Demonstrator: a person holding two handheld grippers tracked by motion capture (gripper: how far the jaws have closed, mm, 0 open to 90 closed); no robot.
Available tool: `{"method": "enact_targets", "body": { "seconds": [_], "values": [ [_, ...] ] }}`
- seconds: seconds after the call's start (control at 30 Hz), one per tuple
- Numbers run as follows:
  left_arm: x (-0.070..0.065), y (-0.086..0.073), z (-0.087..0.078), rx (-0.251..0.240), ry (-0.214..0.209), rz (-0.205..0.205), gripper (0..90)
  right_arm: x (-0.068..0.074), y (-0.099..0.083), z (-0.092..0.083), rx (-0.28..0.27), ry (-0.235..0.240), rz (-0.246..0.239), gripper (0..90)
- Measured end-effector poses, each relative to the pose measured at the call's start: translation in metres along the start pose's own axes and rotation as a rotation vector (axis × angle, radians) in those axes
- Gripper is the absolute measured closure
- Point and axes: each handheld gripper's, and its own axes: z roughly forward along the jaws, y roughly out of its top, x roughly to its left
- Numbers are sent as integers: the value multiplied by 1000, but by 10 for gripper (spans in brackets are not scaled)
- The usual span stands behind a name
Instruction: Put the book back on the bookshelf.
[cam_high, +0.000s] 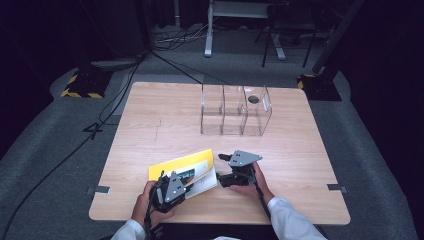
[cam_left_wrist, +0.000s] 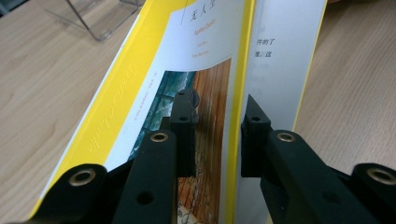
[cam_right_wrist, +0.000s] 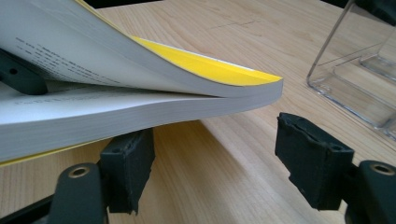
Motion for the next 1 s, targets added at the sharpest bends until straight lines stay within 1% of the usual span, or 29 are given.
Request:
{"method": "enact_targets", "body": {
  "seconds": [0.03, 0.07, 0.13, 0.17, 0.23, 0.3, 0.37, 0.4, 0.47, 0.53, 0.57, 0.67, 0.7, 0.73, 0.77, 0.8, 0.83, 0.87, 0.93, 0.97, 1.0],
  "values": [
    [0, -2, -2, -7, 2, 0, 731, 1, 0, 1, 0, 1, 1, 288],
    [0, -2, -3, -11, 8, 11, 735, 2, 1, 1, -9, 6, 2, 293],
    [0, 1, -3, -12, 22, 33, 777, 2, 3, 1, -23, 6, 9, 301],
    [0, 2, -2, -17, 26, 37, 793, 2, 4, 1, -29, 5, 9, 301],
    [2, 8, 1, -20, 16, 41, 806, 1, 6, -1, -40, 6, 23, 305],
    [3, 16, 5, -34, 2, 44, 817, -3, 7, -5, -55, -9, 31, 306],
    [4, 24, 10, -46, -14, 49, 819, -9, 7, -10, -67, -25, 50, 308],
    [4, 31, 13, -55, -20, 63, 819, -11, 7, -12, -72, -34, 55, 308],
    [3, 44, 20, -75, -39, 73, 818, -19, 8, -22, -91, -67, 62, 311],
    [2, 57, 27, -96, -64, 85, 818, -28, 8, -33, -114, -89, 72, 321],
    [2, 62, 30, -103, -73, 83, 818, -32, 8, -39, -127, -99, 78, 320],
    [-1, 80, 41, -141, -96, 104, 818, -44, 7, -57, -150, -130, 90, 319],
    [-1, 83, 42, -150, -105, 103, 818, -48, 6, -64, -161, -143, 90, 319],
    [-1, 86, 45, -172, -123, 96, 817, -50, 6, -68, -168, -146, 90, 318],
    [-2, 86, 45, -182, -130, 92, 814, -52, 6, -74, -179, -150, 90, 318],
    [-4, 85, 45, -192, -128, 95, 813, -53, 6, -78, -188, -149, 88, 317],
    [-6, 82, 44, -204, -124, 96, 812, -53, 7, -81, -188, -149, 74, 317],
    [-7, 77, 43, -215, -135, 82, 807, -52, 7, -82, -187, -143, 63, 316],
    [-8, 63, 39, -253, -155, 27, 799, -48, 8, -84, -197, -117, 49, 310],
    [-9, 57, 36, -266, -154, 10, 795, -44, 10, -84, -208, -105, 39, 312],
    [-9, 57, 36, -266, -154, 10, 793, -41, 11, -83, -217, -94, 31, 313]
  ]
}}
